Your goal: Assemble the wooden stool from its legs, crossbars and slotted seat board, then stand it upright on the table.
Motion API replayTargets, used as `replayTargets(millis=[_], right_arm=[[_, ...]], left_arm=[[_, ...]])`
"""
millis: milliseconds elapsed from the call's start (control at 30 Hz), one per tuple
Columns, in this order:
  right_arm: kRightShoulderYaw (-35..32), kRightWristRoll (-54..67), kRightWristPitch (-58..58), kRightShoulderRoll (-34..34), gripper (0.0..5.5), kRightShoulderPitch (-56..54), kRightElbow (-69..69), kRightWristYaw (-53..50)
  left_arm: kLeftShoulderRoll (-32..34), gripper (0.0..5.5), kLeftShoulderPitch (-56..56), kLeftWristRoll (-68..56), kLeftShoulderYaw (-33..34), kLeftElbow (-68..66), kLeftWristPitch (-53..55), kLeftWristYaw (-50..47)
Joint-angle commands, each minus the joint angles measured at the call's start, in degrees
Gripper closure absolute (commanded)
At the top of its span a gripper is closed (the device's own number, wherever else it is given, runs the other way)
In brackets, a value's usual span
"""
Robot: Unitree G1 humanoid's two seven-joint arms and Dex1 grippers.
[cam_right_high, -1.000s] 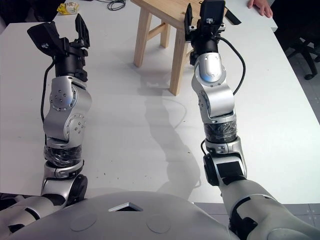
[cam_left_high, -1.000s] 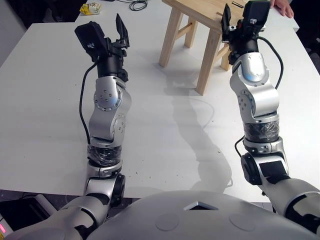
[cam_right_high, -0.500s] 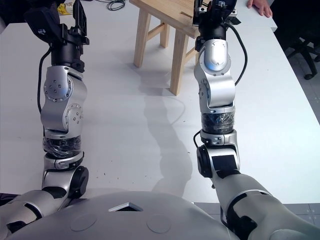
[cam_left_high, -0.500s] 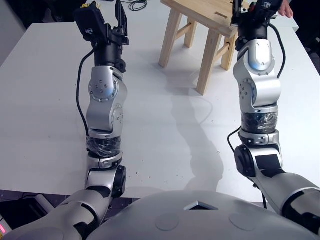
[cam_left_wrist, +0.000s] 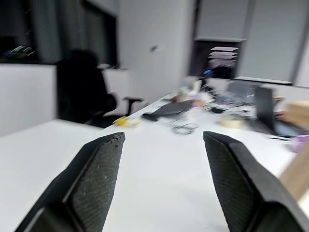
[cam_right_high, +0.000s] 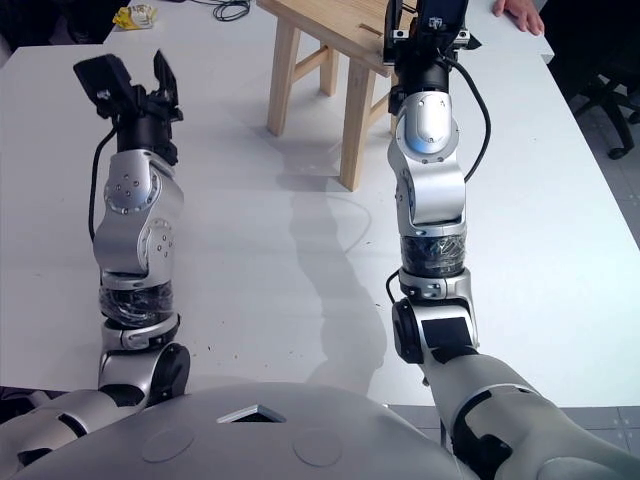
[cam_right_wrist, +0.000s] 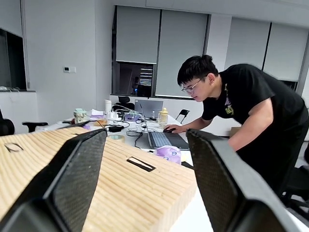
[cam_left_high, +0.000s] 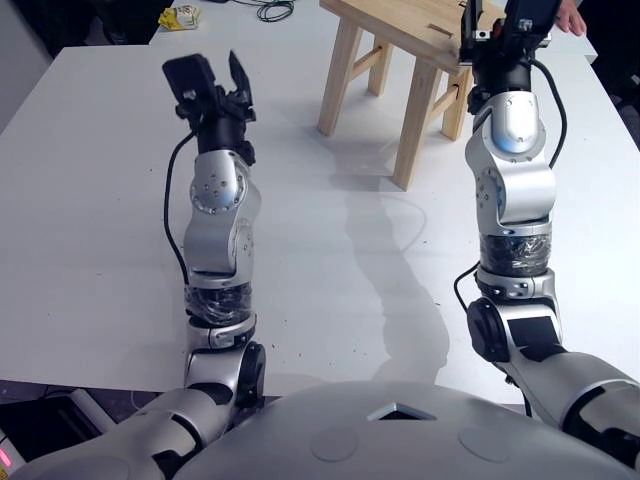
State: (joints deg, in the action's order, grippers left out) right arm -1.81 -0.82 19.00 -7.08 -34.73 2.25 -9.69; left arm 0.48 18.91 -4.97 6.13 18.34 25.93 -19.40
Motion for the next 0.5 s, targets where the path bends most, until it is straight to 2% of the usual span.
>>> replayTargets(millis=[33,167,367,500], right_arm=[[-0.45,-0.88,-0.72,-0.43,2.47,-0.78,-2.46,1.01],[-0.97,-0.51,-1.1,0.7,2.47,-2.85,-3.4,0.87],[-0.49,-1.13,-1.47,2.56,2.47,-2.52,-3.61,-0.2],[0.67,-1.66,-3.53,2.96,2.47,-2.85,-4.03,0.78]], left_arm=[[-1.6,2.49,2.93,-0.44,2.44,-0.59,0.36,-1.04],[0.09,2.49,6.27,0.5,2.57,-2.34,-1.64,0.89],[0.74,2.49,5.63,2.79,0.63,-4.66,-7.42,3.56],[0.08,2.49,5.75,1.92,0.64,-4.5,-5.45,4.6]])
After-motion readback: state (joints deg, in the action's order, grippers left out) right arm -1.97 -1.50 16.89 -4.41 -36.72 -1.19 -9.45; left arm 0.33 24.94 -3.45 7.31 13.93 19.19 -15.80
